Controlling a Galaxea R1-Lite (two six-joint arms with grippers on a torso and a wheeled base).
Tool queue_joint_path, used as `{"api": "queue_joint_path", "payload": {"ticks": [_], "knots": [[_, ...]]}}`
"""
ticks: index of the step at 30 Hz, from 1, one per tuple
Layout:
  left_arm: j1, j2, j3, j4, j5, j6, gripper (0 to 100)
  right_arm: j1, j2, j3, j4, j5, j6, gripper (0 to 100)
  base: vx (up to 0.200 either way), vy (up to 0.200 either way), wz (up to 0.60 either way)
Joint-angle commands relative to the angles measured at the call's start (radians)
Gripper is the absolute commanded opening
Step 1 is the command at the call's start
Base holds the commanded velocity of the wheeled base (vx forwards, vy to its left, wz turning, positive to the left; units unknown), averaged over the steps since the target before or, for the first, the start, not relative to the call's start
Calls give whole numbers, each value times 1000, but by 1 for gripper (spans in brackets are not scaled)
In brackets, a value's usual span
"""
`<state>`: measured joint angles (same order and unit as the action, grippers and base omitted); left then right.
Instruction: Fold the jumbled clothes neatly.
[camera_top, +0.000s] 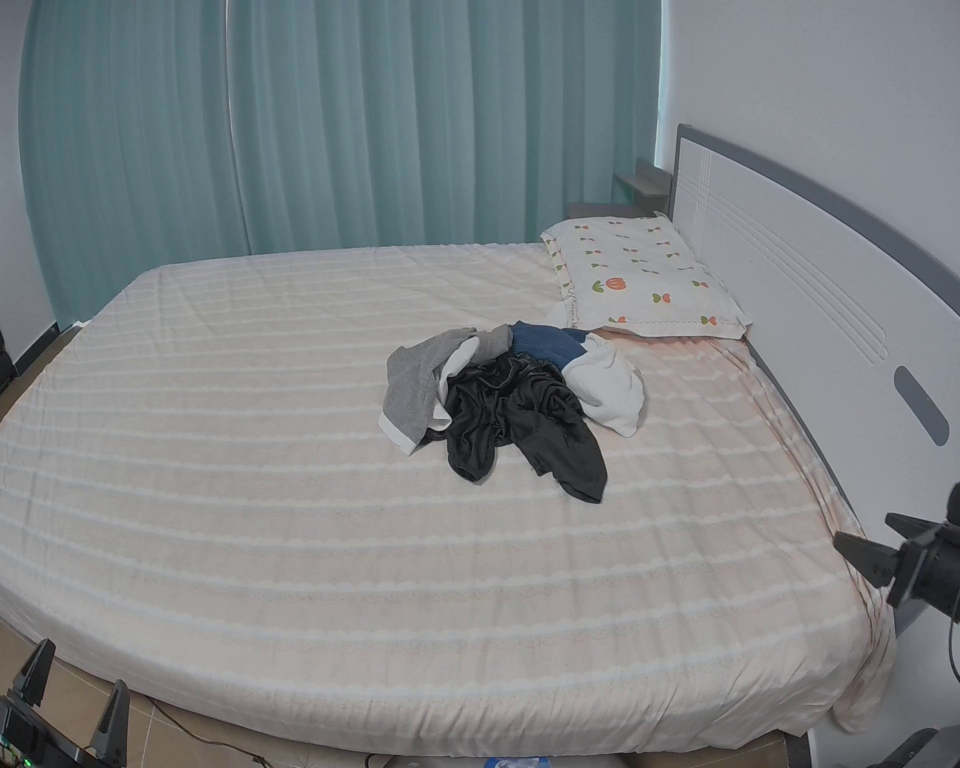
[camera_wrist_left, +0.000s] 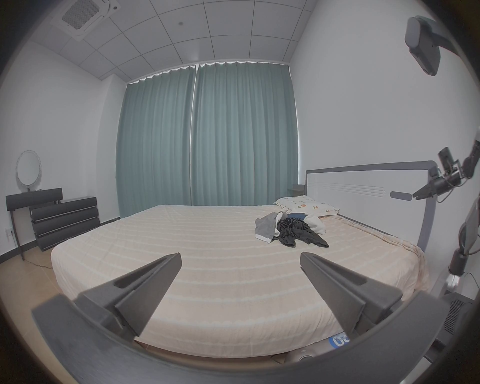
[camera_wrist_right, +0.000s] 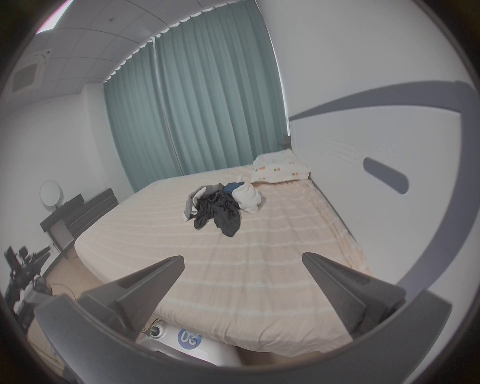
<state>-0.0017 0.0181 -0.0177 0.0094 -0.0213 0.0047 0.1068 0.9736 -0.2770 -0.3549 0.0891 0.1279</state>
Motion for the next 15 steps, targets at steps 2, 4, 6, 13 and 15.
{"api": "queue_joint_path", "payload": {"ticks": [2, 4, 6, 13, 15], "knots": [[0, -1, 15, 0, 0, 0, 100, 129, 709, -240, -249, -92, 177, 100, 0, 0, 0], [0, -1, 15, 0, 0, 0, 100, 154, 790, -310, -251, -129, 234, 100, 0, 0, 0], [0, -1, 15, 0, 0, 0, 100, 182, 902, -421, -248, -166, 303, 100, 0, 0, 0], [0, -1, 15, 0, 0, 0, 100, 200, 1128, -623, -245, -172, 351, 100, 0, 0, 0], [0, -1, 15, 0, 0, 0, 100, 209, 1180, -669, -245, -172, 377, 100, 0, 0, 0]]}}
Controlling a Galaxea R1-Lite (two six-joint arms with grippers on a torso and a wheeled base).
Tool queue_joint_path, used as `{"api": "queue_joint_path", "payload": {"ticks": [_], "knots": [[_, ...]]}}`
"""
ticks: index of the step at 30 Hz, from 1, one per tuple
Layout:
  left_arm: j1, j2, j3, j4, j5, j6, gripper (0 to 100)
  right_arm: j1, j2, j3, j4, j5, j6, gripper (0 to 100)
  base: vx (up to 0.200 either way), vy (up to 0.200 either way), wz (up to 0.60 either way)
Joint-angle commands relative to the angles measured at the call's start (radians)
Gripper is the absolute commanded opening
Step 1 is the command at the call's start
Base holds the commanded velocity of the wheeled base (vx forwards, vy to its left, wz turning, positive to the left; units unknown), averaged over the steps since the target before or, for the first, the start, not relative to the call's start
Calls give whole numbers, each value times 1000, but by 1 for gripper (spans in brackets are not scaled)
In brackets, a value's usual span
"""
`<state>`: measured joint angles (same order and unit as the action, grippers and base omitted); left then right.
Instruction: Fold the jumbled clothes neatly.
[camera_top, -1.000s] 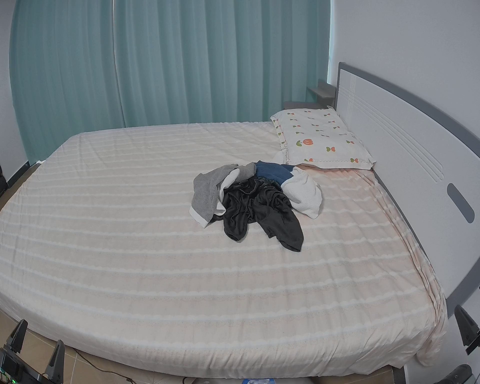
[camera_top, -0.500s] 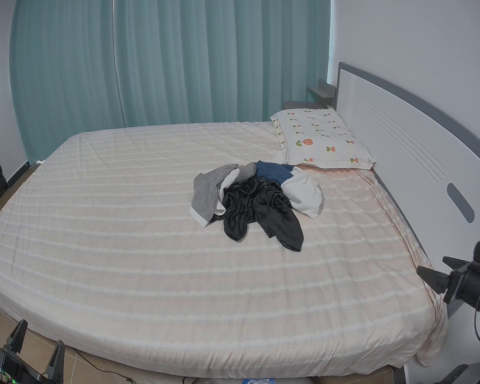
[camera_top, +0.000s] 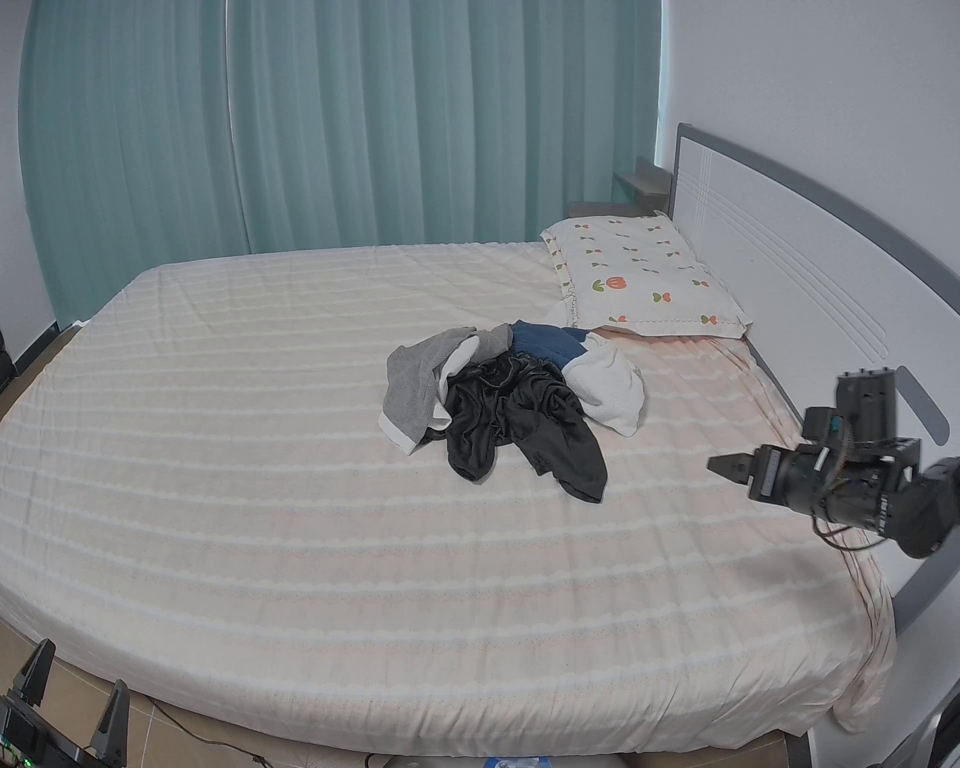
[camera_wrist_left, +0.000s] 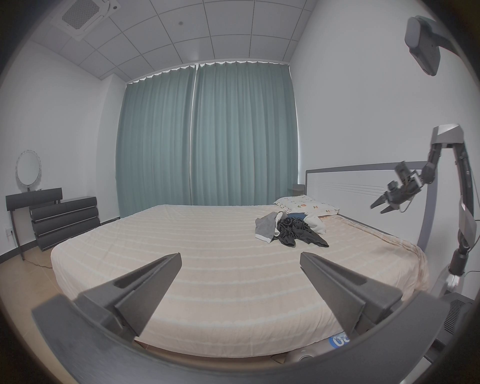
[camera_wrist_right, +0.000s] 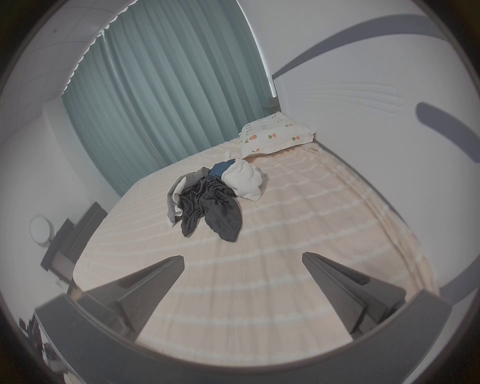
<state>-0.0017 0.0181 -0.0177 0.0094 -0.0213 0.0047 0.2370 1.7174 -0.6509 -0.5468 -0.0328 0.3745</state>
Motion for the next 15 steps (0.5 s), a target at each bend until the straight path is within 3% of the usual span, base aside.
{"api": "queue_joint_path", "payload": {"ticks": [1, 9, 15], "knots": [[0, -1, 15, 0, 0, 0, 100, 79, 436, -296, -53, -50, 130, 100, 0, 0, 0], [0, -1, 15, 0, 0, 0, 100, 87, 637, -478, -50, -49, 179, 100, 0, 0, 0], [0, -1, 15, 0, 0, 0, 100, 107, 769, -656, -44, -52, 262, 100, 0, 0, 0]]}}
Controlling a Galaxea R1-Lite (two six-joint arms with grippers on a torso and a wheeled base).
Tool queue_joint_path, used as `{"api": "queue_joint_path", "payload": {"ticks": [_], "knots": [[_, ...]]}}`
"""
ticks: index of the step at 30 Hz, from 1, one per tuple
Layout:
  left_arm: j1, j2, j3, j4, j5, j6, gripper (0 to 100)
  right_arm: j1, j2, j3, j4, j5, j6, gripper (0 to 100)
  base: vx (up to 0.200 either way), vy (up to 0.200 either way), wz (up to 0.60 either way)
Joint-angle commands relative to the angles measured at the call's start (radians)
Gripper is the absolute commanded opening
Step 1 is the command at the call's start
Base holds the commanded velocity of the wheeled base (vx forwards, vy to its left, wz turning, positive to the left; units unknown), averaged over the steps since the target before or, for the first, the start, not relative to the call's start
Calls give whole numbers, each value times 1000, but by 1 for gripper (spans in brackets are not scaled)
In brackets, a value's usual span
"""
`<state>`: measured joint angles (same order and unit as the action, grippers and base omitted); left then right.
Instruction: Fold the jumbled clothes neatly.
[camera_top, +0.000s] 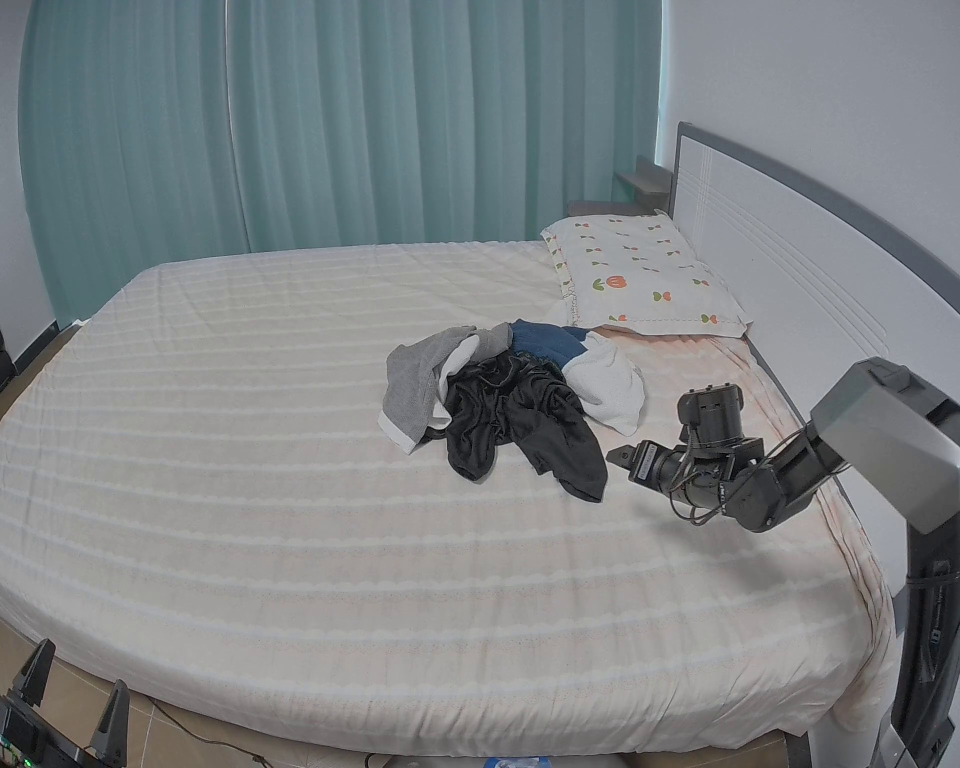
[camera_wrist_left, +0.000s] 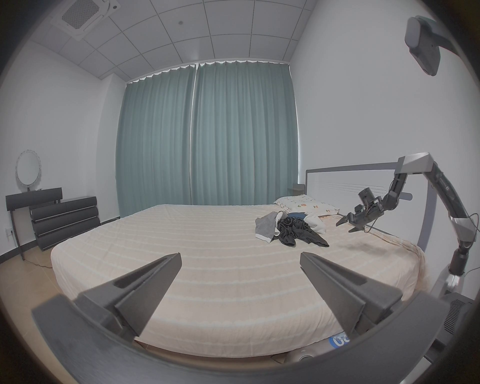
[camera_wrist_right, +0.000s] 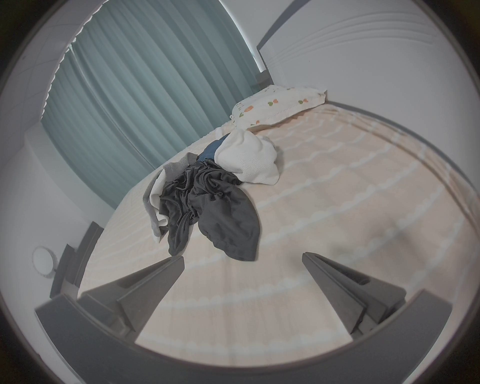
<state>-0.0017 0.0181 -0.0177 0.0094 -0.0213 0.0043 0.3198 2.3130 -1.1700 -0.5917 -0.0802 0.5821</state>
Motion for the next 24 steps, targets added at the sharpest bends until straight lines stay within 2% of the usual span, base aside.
{"api": "queue_joint_path", "payload": {"ticks": [1, 6, 10, 24], "knots": [[0, -1, 15, 0, 0, 0, 100, 27, 195, -166, 3, -4, 61, 100, 0, 0, 0], [0, -1, 15, 0, 0, 0, 100, 28, 273, -321, 75, -7, 71, 100, 0, 0, 0], [0, -1, 15, 0, 0, 0, 100, 30, 321, -418, 133, -15, 124, 100, 0, 0, 0], [0, -1, 15, 0, 0, 0, 100, 48, 437, -591, 174, -16, 139, 100, 0, 0, 0]]}}
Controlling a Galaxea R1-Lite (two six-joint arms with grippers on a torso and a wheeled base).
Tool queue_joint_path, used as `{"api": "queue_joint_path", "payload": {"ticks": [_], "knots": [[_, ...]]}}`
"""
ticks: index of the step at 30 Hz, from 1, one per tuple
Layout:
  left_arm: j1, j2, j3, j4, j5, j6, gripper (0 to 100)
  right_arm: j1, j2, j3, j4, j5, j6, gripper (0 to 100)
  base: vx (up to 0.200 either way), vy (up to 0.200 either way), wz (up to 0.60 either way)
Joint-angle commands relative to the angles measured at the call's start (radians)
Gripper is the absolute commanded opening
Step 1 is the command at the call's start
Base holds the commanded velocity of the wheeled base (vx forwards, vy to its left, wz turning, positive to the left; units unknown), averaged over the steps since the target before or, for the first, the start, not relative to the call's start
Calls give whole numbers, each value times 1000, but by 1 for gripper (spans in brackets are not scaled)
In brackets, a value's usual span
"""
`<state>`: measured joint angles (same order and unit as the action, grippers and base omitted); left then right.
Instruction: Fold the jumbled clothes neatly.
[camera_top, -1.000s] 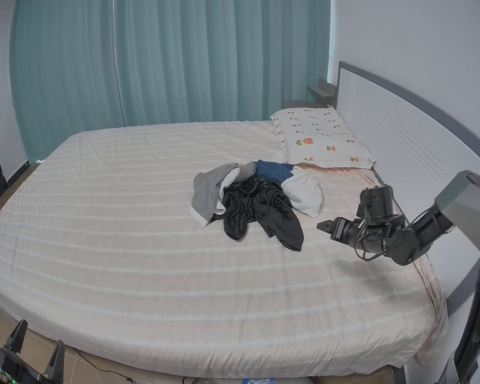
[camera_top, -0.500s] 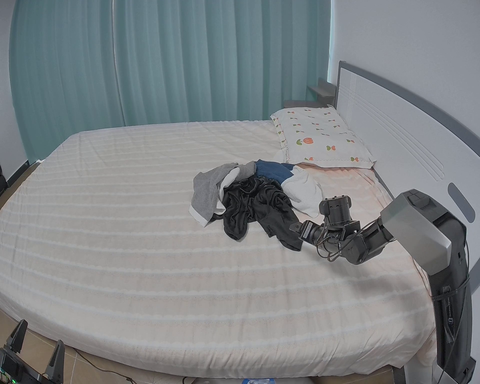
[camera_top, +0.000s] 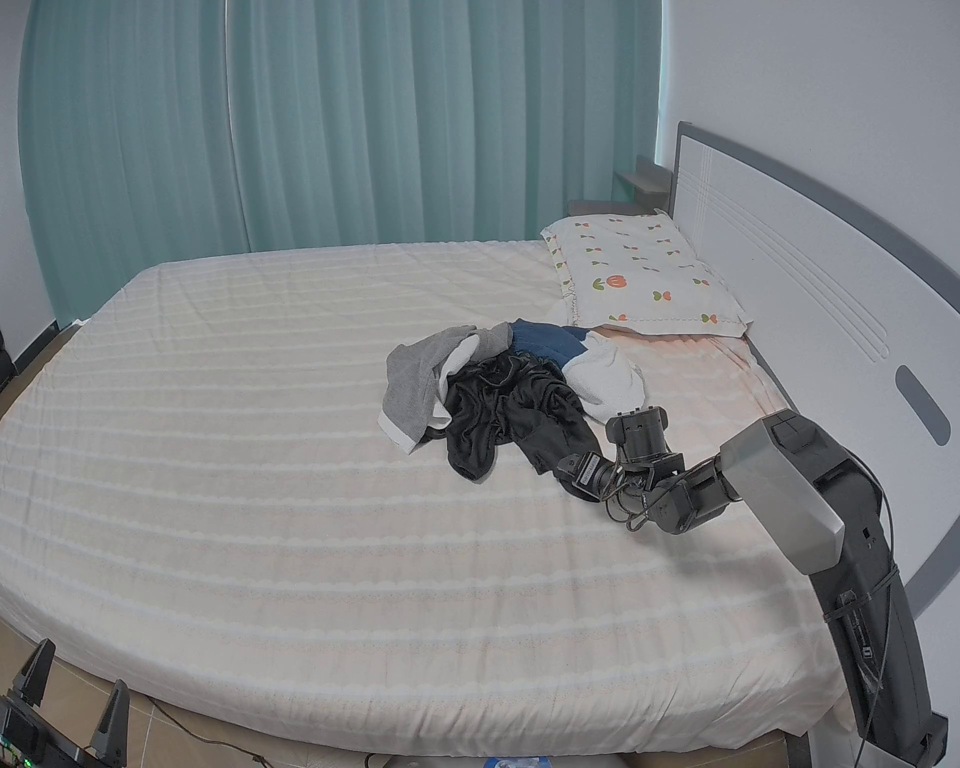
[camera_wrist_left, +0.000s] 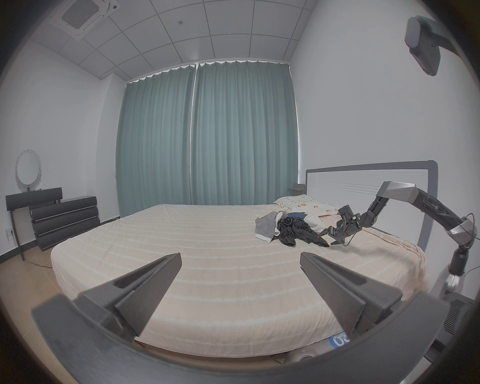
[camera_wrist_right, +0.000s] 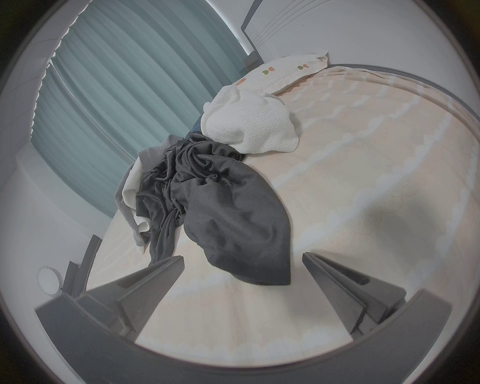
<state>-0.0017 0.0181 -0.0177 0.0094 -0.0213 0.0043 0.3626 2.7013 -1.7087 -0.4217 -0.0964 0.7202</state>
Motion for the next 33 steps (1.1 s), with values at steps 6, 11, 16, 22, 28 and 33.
{"api": "queue_joint_path", "payload": {"ticks": [6, 11, 16, 22, 28, 33], "knots": [[0, -1, 15, 0, 0, 0, 100, 7, 109, -141, 3, -16, 1, 100, 0, 0, 0], [0, -1, 15, 0, 0, 0, 100, 15, 189, -275, 61, -20, 1, 100, 0, 0, 0], [0, -1, 15, 0, 0, 0, 100, 24, 216, -291, 63, -72, -1, 100, 0, 0, 0], [0, -1, 15, 0, 0, 0, 100, 18, 175, -291, 37, -109, 11, 0, 0, 0, 0], [0, -1, 15, 0, 0, 0, 100, 7, 11, -54, -83, -109, 44, 0, 0, 0, 0], [0, -1, 15, 0, 0, 0, 100, 18, -141, 284, -266, -43, 50, 0, 0, 0, 0]]}}
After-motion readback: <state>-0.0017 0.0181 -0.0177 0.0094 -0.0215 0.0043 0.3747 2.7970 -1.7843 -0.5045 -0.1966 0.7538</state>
